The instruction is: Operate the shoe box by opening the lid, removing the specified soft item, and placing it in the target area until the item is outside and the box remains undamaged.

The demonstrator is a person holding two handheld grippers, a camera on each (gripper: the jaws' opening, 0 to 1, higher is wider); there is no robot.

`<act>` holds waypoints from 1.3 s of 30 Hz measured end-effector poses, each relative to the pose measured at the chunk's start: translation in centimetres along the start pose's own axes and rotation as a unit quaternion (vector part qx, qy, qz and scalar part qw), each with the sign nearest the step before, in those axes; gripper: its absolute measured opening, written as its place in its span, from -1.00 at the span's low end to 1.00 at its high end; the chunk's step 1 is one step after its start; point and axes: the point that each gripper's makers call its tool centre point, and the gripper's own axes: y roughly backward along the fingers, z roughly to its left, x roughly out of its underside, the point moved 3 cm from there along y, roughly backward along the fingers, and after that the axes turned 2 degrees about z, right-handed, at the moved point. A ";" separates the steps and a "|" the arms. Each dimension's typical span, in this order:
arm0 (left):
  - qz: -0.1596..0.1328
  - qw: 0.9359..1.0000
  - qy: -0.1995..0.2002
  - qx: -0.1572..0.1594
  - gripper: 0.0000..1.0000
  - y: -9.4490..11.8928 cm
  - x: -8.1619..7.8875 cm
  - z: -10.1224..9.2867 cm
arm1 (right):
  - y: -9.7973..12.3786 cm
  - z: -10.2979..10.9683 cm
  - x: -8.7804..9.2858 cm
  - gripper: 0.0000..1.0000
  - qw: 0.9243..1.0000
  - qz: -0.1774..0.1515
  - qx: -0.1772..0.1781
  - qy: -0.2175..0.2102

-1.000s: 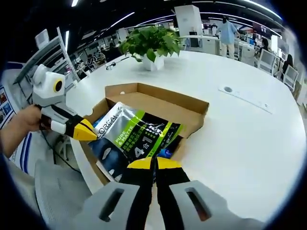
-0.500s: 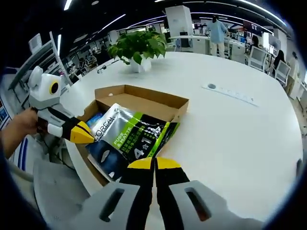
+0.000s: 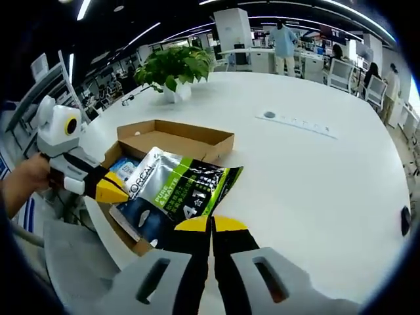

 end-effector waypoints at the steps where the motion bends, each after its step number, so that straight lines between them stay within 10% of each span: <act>1: 0.000 1.000 -0.001 0.001 -1.00 -0.2 -0.1 -0.1 | 0.1 -0.2 0.0 -1.00 1.000 -0.001 0.002 -0.001; 39: 0.035 0.998 -0.029 0.033 -1.00 -7.1 -3.2 -2.8 | 0.9 -7.8 1.4 -1.00 0.998 0.009 0.048 -0.034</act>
